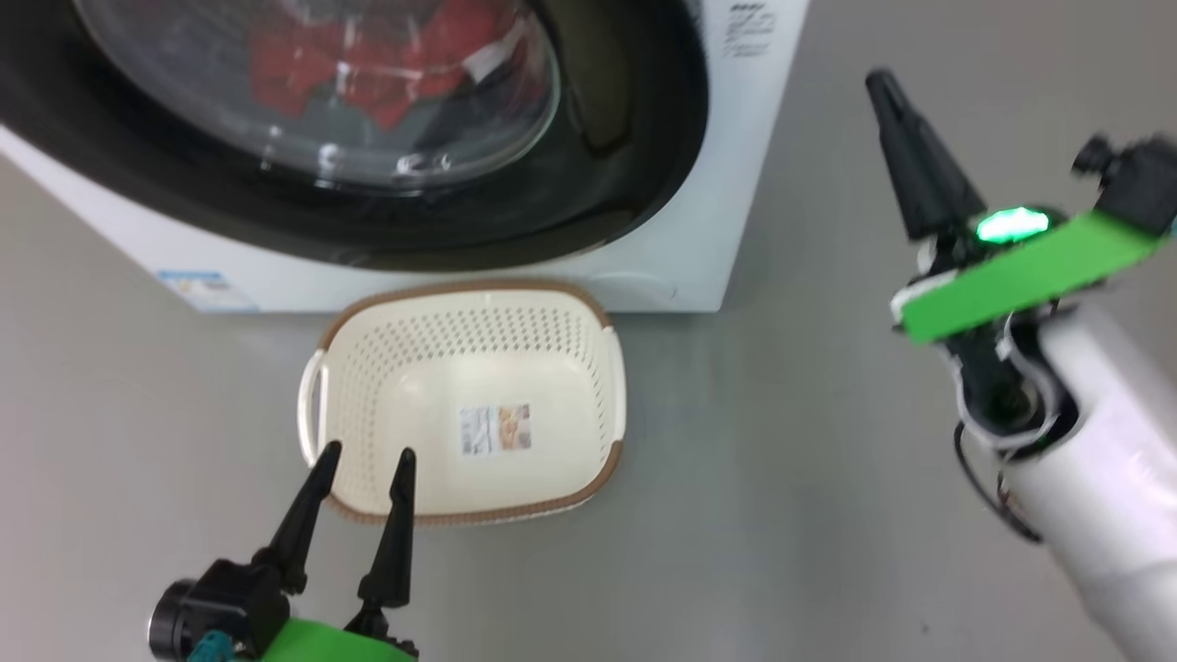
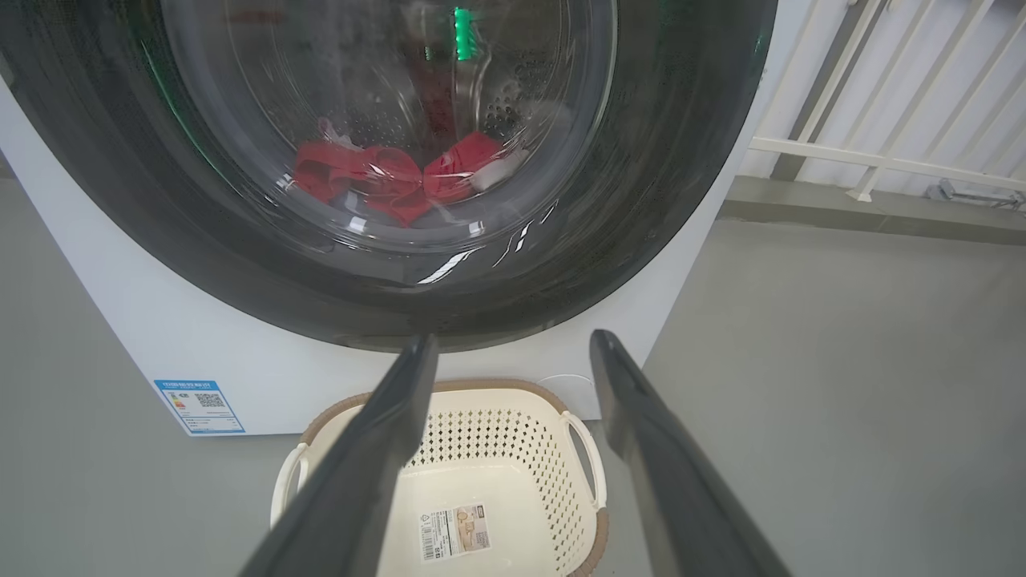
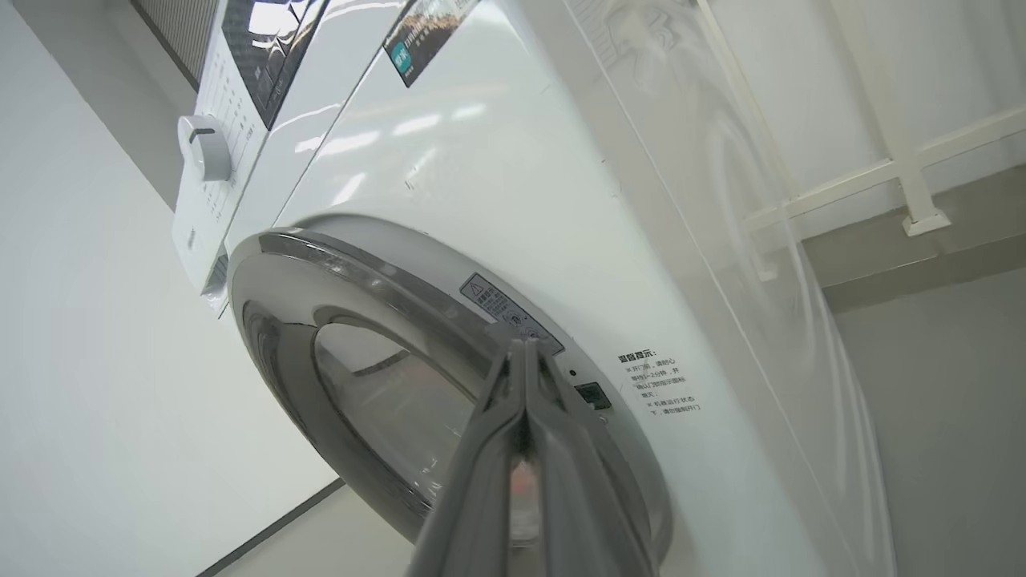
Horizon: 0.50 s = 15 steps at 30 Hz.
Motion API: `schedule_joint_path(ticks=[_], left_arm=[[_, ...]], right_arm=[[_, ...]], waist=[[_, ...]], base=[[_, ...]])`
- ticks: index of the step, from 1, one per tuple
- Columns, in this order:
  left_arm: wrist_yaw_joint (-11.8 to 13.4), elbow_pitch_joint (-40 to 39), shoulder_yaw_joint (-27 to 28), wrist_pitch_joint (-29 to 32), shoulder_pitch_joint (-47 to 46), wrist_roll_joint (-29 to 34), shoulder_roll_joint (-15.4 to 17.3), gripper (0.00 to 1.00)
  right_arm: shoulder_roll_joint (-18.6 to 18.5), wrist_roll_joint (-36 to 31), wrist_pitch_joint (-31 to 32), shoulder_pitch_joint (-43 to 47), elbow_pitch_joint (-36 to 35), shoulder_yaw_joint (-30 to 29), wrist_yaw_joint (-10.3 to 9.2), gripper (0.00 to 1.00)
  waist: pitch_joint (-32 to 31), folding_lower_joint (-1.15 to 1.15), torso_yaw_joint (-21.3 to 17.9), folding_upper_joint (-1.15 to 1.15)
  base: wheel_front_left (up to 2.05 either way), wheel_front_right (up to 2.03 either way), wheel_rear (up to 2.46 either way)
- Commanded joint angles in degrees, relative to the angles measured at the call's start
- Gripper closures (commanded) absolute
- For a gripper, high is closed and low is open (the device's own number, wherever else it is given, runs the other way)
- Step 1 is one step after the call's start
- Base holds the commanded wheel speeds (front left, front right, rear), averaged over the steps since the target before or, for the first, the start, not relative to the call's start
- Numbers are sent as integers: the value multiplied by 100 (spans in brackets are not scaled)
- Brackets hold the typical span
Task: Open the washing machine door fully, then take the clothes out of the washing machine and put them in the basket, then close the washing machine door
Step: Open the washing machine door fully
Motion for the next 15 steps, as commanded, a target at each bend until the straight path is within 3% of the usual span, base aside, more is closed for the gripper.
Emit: schedule_joint_path(ticks=[1,9,15], left_arm=[[-34,-102,128,-70,-202,-68,58,0],[-36,-49,-45,-70,-438,-109,58,0],[-37,-7,-159,-70,-563,-149,58,0]], right_arm=[[-89,497,164,-312,-140,172,44,100],[-465,1892,917,-1070,-224,336,44,100],[-567,2968,1976,-1487,-147,304,44,100]], waist=[[372,0,312,0],[688,0,458,0],[883,0,552,0]], base=[[0,0,0],[0,0,0],[0,0,0]])
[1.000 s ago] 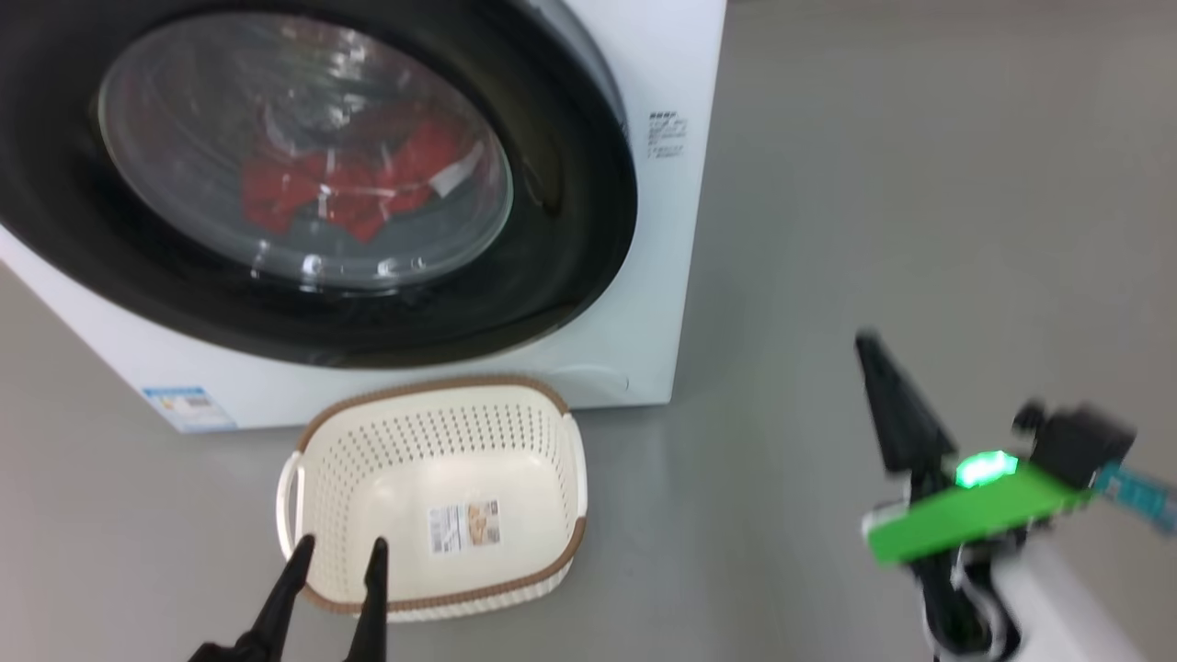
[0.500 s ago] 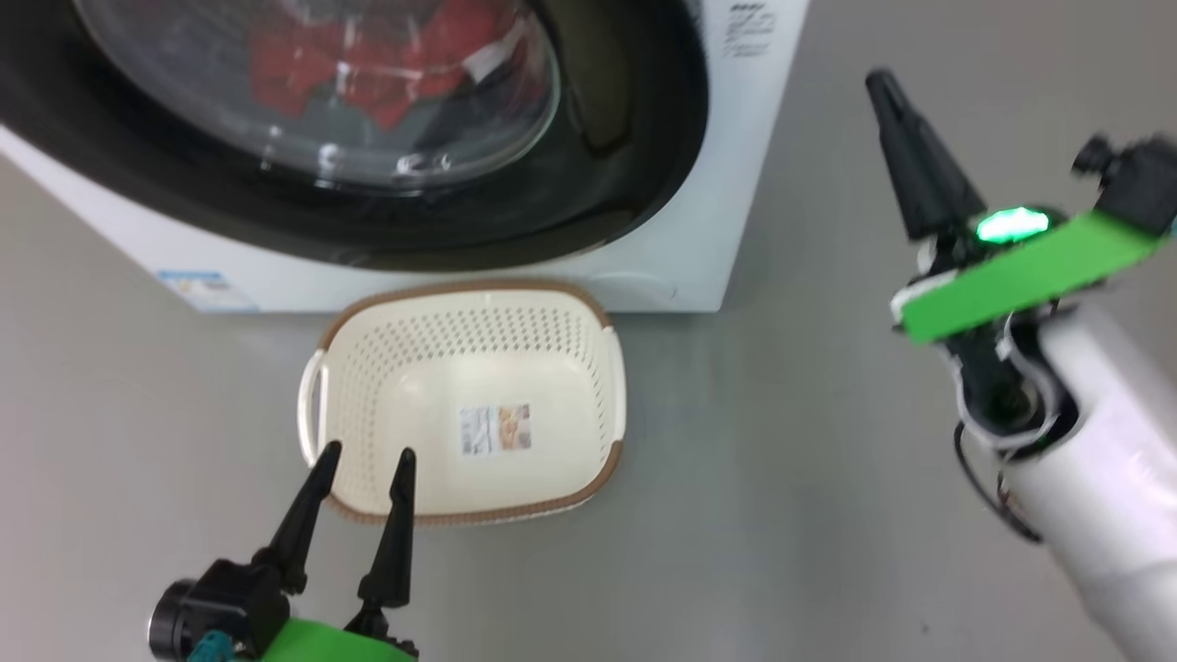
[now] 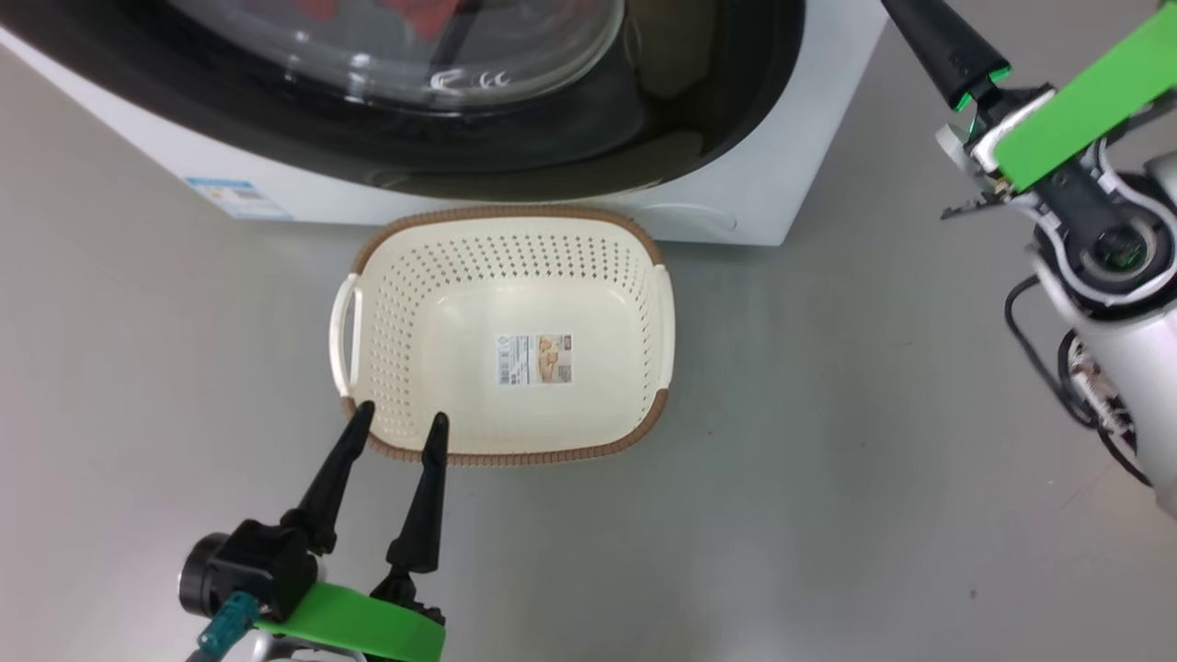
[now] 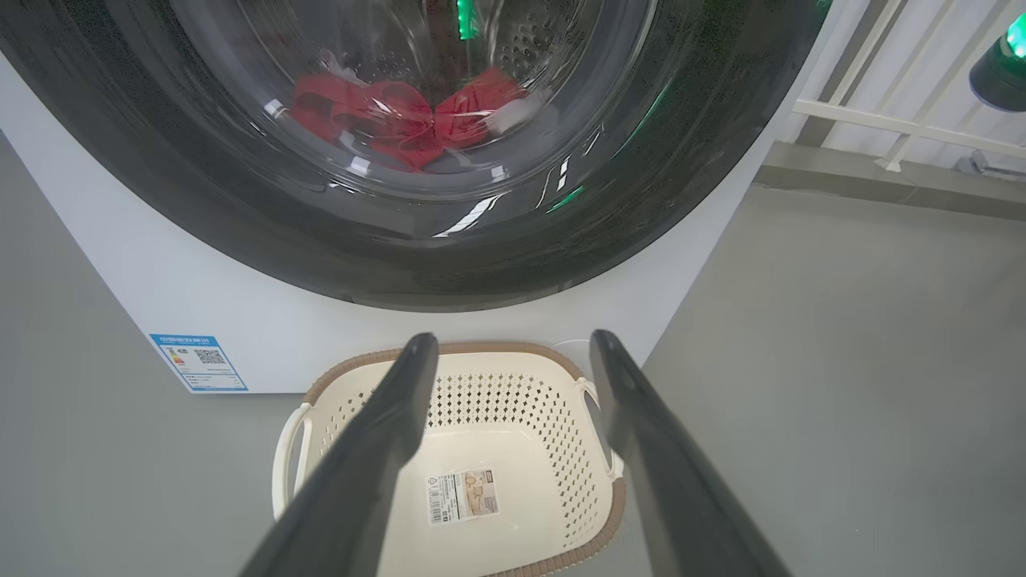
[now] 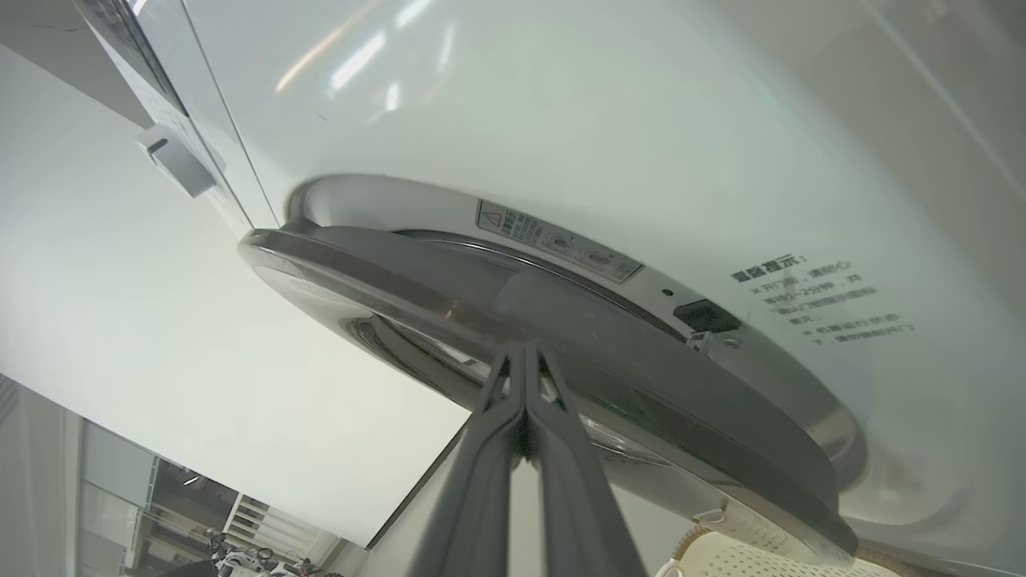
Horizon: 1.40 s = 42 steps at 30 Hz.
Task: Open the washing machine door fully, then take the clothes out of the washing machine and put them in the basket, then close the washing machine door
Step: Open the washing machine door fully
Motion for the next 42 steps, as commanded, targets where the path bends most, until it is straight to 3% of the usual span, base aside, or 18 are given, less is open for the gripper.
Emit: schedule_joint_path(ticks=[1,10,27,42], left_arm=[[-31,-81,141,-70,-104,-59,64,0],[-31,-19,-71,-70,-189,-144,64,0],[-32,46,-247,-70,-369,-285,64,0],[-32,70,-169,-70,-253,-277,64,0]], right_arm=[[-1,199,194,-111,-96,-36,44,100],[134,619,1052,-532,366,-147,44,100],[511,423,1561,-1305,1161,-152,44,100],[748,348,1995,-672,1117,12,44,100]], waist=[[131,0,101,0],[284,0,175,0],[528,0,323,0],[20,0,200,0]], base=[[0,0,0],[0,0,0],[0,0,0],[0,0,0]])
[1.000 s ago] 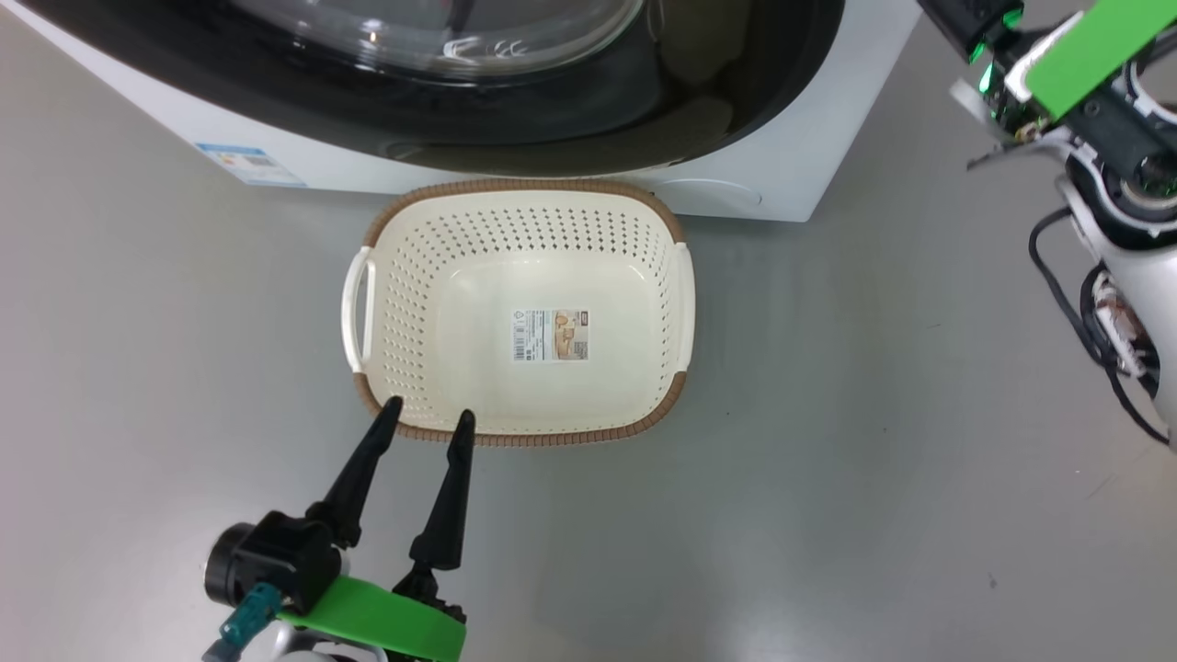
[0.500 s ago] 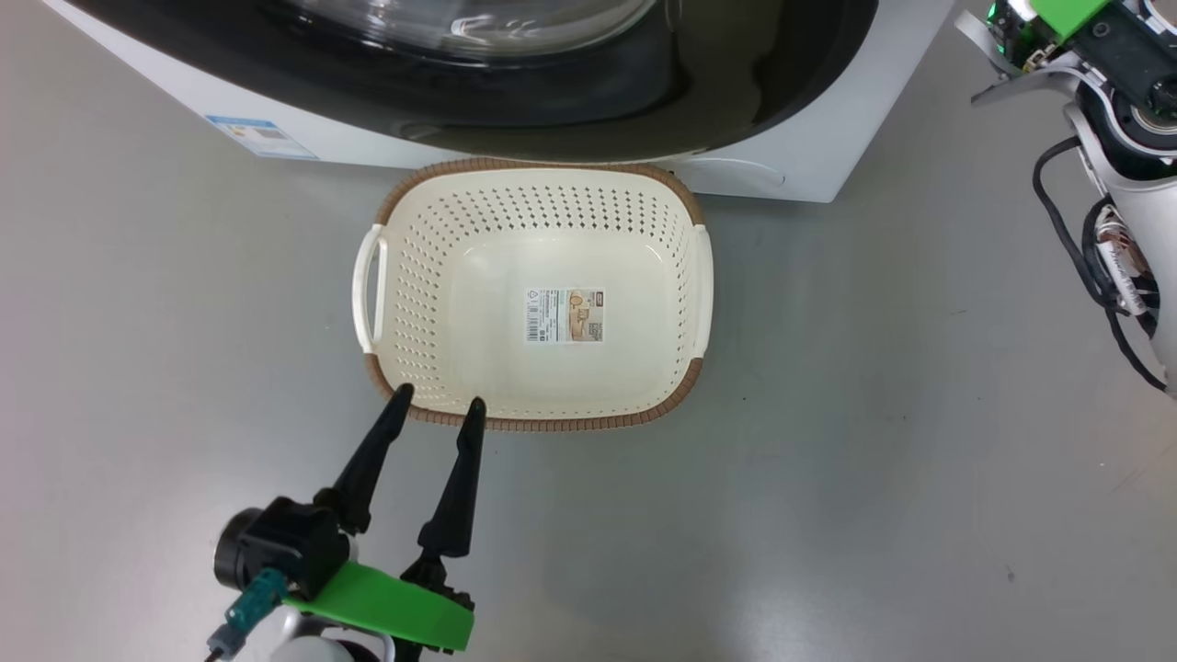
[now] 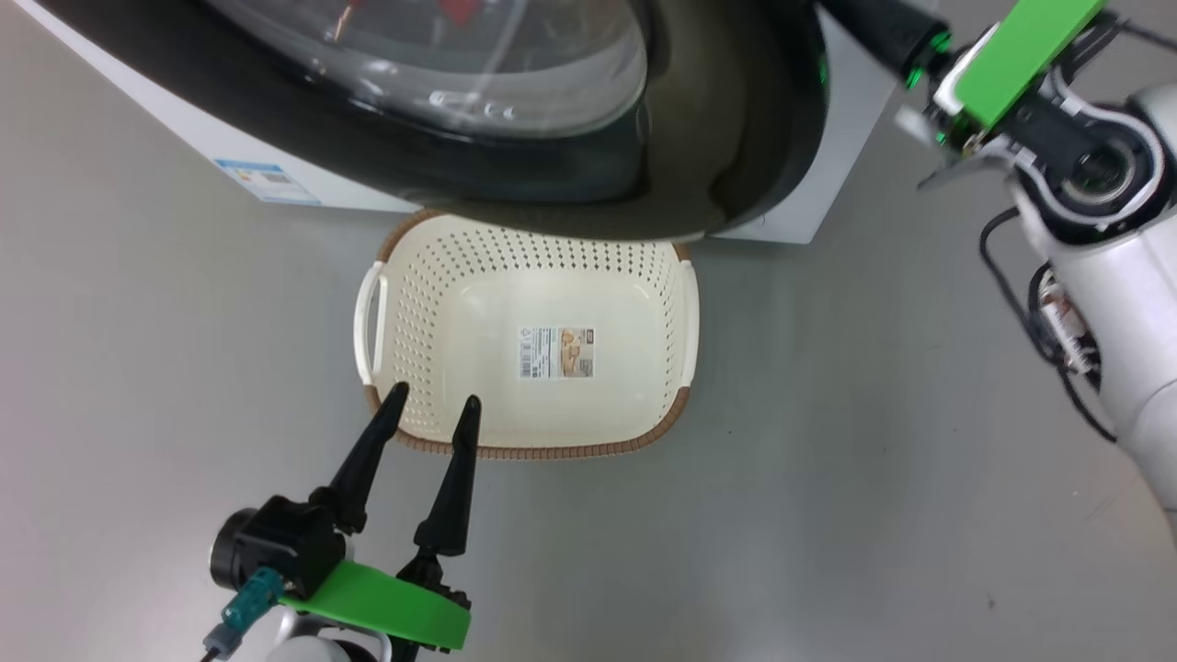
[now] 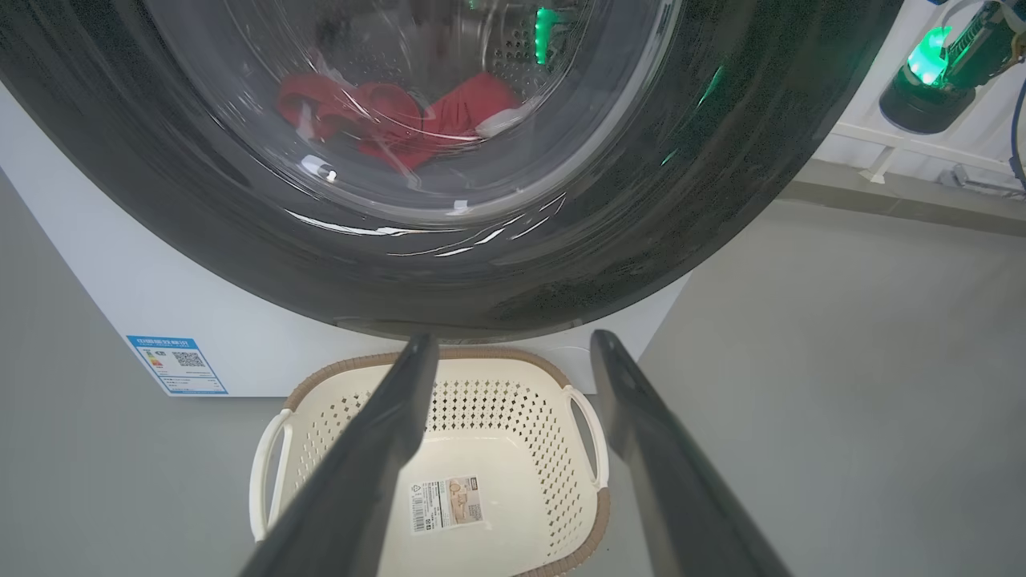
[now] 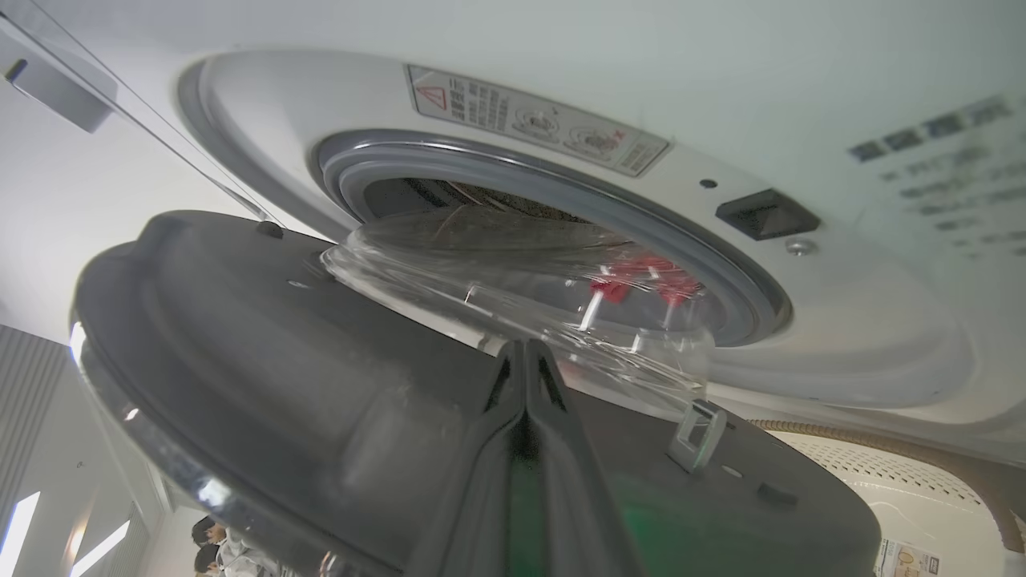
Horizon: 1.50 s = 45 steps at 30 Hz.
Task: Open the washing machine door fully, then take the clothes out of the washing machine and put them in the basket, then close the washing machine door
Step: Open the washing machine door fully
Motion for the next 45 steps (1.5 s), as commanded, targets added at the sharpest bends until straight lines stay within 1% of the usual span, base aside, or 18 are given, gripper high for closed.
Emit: schedule_joint_path(ticks=[1,16,27,38,39,40,41,42,43,44,45], left_arm=[[-31,-98,208,-70,86,-15,71,0],[-31,-107,301,-70,511,91,71,0],[-31,-187,345,-70,691,96,71,0],[-31,-208,375,-70,716,89,71,0],[-31,-207,383,-70,719,91,71,0],[-31,-207,393,-70,722,92,71,0],[-31,-207,405,-70,725,92,71,0],[-31,-208,418,-70,731,93,71,0],[-31,-206,433,-70,737,95,71,0],[-31,-206,453,-70,746,98,71,0],[-31,-217,470,-70,758,101,71,0]], right_arm=[[205,-55,90,195,-195,131,45,100],[447,-36,540,1176,-512,307,45,100],[598,-46,956,1608,-749,414,45,100],[627,-312,812,1733,-745,341,45,100],[619,-329,793,1756,-740,330,45,96],[602,-366,759,1779,-737,322,45,76],[589,-395,718,1807,-735,310,45,70],[581,-409,682,1840,-736,295,45,68],[574,-420,640,1876,-736,274,45,63],[566,-436,591,1911,-736,254,45,55],[559,-450,549,1946,-733,238,45,37]], waist=[[-129,0,-61,0],[-832,0,-142,0],[-1016,0,-49,0],[-1063,0,-25,0],[-1071,0,-32,0],[-1079,0,-41,0],[-1091,0,-50,0],[-1102,0,-61,0],[-1116,0,-74,0],[-1134,0,-94,0],[-1147,0,-118,0]], base=[[0,0,0],[0,0,0],[0,0,0],[0,0,0],[0,0,0],[0,0,0],[0,0,0],[0,0,0],[0,0,0],[0,0,0],[0,0,0]])
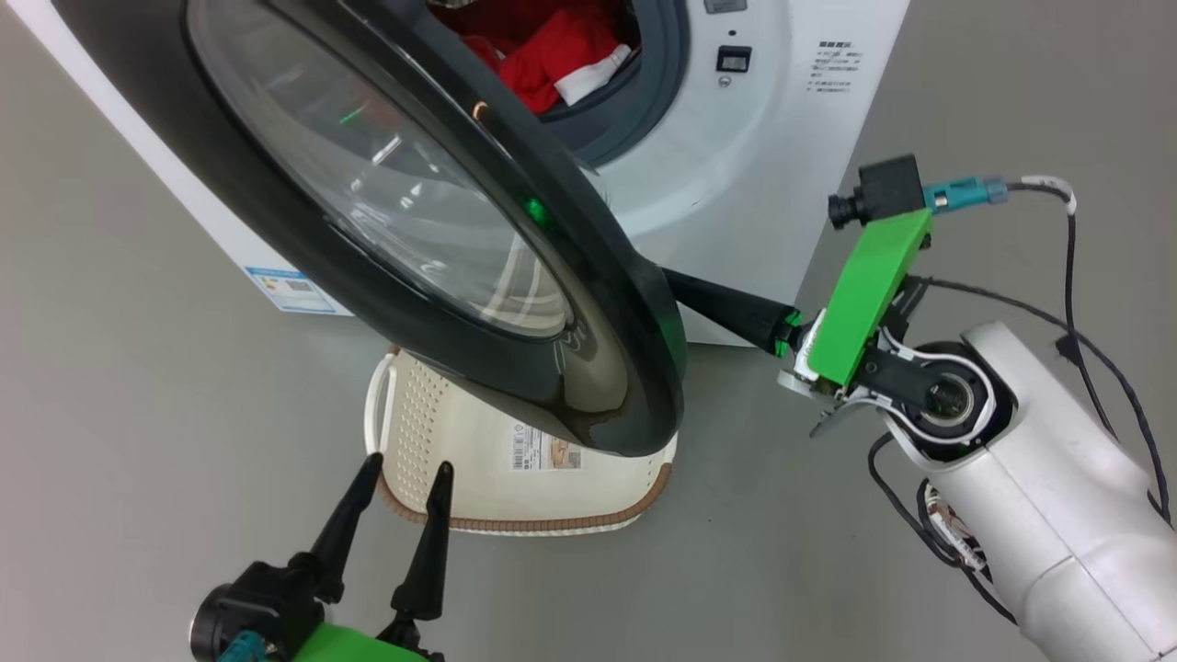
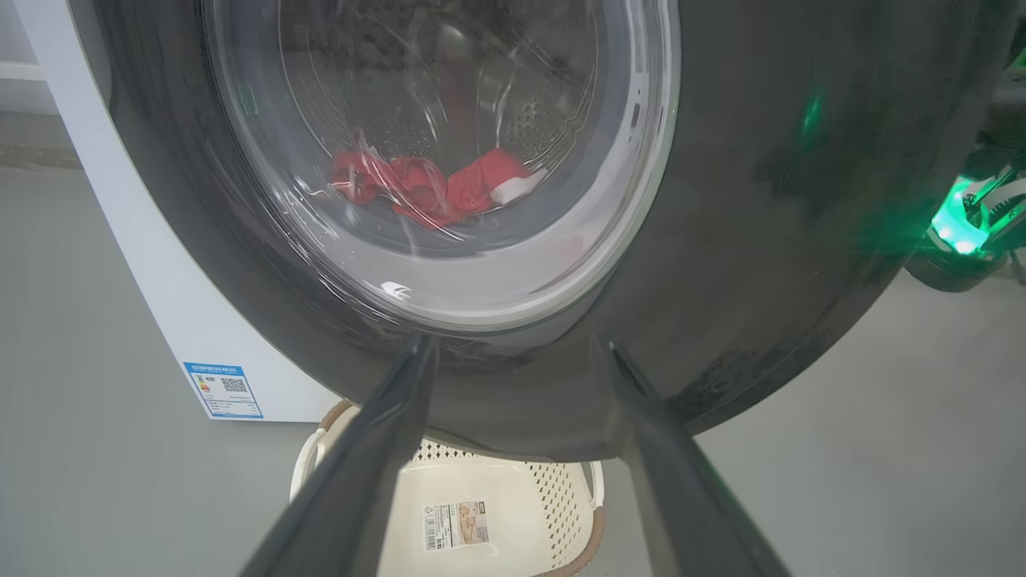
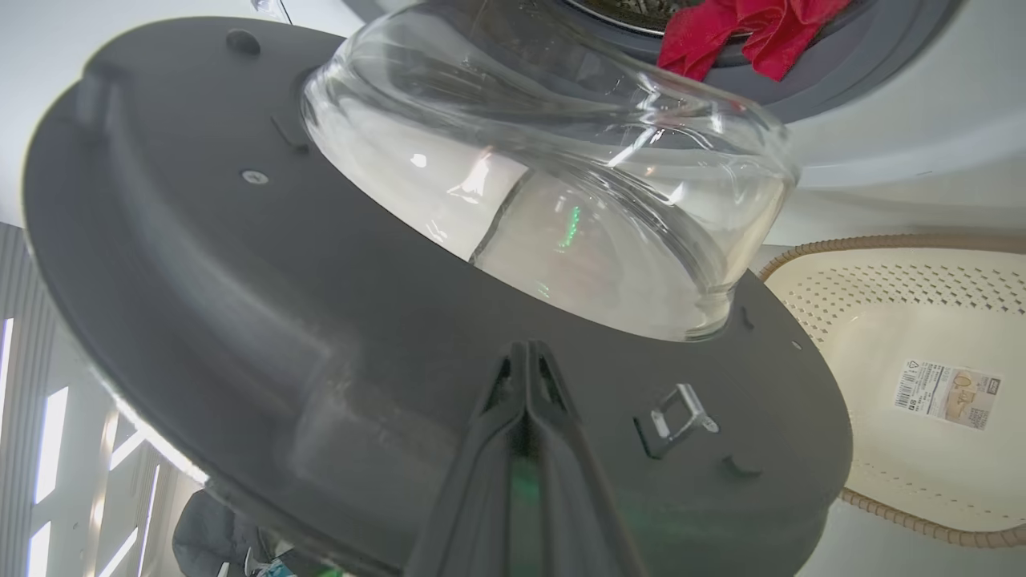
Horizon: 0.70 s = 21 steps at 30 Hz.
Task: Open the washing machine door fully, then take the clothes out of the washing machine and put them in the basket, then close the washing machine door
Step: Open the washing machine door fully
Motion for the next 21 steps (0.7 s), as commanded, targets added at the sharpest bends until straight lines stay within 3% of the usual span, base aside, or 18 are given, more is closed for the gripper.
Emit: schedule_joint_path(ticks=[1,2,21], left_arm=[[-31,-176,221,-70,58,39,63,0],[-31,-185,233,-70,70,41,63,0],[-31,-196,492,-70,378,127,63,0]], right_arm=[[27,-116,-78,117,-136,-24,45,12],[11,-145,-131,147,-128,-36,45,0],[-260,-303,-1035,1578,-113,-110,45,0]], waist=[[-35,0,-53,0],[-49,0,-77,0],[-374,0,-520,0]], base=[[0,0,0],[0,0,0],[0,0,0]])
